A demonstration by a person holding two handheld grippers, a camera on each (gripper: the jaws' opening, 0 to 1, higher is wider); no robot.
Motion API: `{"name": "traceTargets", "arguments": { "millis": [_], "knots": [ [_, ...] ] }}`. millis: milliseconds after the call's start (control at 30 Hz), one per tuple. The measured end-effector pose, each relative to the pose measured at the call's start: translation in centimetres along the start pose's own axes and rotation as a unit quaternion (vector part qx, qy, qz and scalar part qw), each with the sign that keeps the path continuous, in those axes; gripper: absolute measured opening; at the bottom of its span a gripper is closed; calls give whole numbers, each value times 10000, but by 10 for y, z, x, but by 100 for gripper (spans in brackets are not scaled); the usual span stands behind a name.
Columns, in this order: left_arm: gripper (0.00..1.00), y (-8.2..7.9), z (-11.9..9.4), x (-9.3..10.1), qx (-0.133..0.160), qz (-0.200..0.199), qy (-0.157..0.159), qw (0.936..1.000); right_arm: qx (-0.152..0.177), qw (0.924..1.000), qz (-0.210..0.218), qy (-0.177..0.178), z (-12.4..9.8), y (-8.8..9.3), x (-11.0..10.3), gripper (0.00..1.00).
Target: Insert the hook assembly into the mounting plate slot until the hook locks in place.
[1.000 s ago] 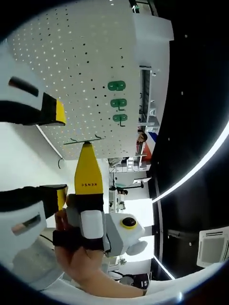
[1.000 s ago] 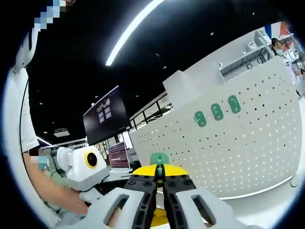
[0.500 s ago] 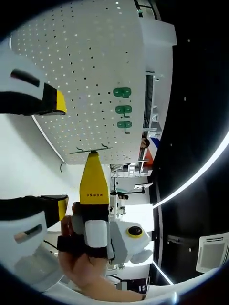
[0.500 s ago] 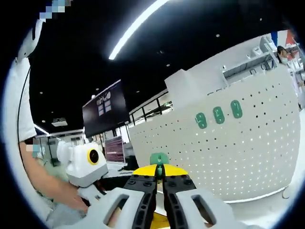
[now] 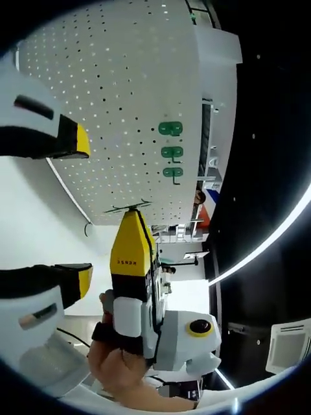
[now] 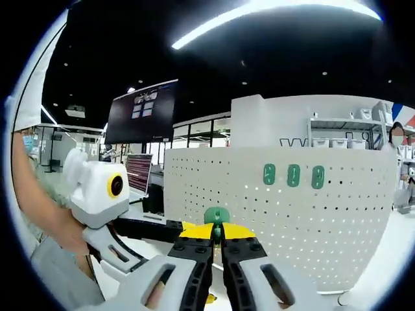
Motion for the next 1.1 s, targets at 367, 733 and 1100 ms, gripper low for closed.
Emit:
{"name": "traceTargets", "arguments": {
  "millis": [367,733,1100],
  "knots": [
    [65,6,-12,-11,-55,-26,-163,9998,-61,9978,71,653,1,-3,46,1],
    [64,12,-33,-22,8,-160,-396,9991,52,9927,-62,1204,8,-15,87,1],
    [62,19,-51,-32,72,-270,-686,9972,92,9848,-168,1723,19,-20,124,1]
  ]
}}
Point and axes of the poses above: the point that each gripper's makers call its tool centre point, and the gripper's own axes: z roughly forward along the fingers, x roughly to its right, y roughly out of its underside, the point moved 9 cm from there along -z, roughly backward along the fingers, and after that the axes turned 6 degrees about -z, right-handed, at the moved point
